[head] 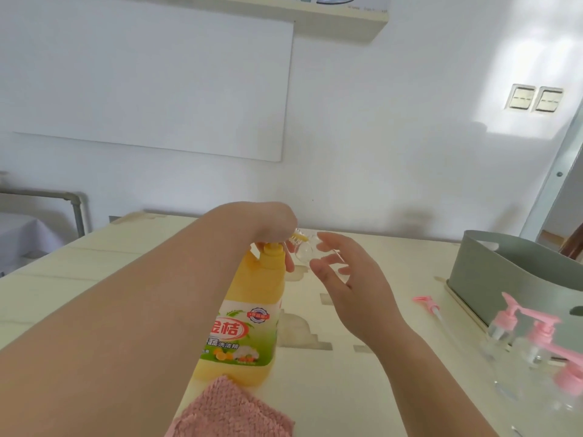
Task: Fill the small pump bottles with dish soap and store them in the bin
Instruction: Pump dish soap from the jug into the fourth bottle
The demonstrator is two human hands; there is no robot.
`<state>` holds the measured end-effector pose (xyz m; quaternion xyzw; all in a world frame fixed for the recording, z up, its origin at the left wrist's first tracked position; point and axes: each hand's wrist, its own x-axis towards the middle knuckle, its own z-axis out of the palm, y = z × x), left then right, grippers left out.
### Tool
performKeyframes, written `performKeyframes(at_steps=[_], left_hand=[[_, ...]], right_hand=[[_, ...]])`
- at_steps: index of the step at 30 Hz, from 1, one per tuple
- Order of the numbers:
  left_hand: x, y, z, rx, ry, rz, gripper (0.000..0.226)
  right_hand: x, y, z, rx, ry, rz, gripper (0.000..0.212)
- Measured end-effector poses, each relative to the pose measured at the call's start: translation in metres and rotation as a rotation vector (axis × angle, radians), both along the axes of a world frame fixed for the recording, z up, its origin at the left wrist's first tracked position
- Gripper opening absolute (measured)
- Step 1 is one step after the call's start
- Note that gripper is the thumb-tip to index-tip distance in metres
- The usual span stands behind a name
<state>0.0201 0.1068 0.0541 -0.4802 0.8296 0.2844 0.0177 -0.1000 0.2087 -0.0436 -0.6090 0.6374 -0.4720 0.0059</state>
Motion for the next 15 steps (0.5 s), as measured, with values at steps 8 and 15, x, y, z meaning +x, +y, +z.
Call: performKeyframes(at_steps=[8, 15], left_hand=[[0.001, -0.003, -0.007, -0.099, 0.469, 0.108, 0.037], [0.01, 0.003, 0.014, -0.136, 0.396, 0.132, 0.027]], right_hand=[[0.001, 0.007, 0.013, 0.057, 0.081, -0.01, 0.055], [-0.001, 0.009, 0.022, 0.04, 0.118, -0.001, 0.056]])
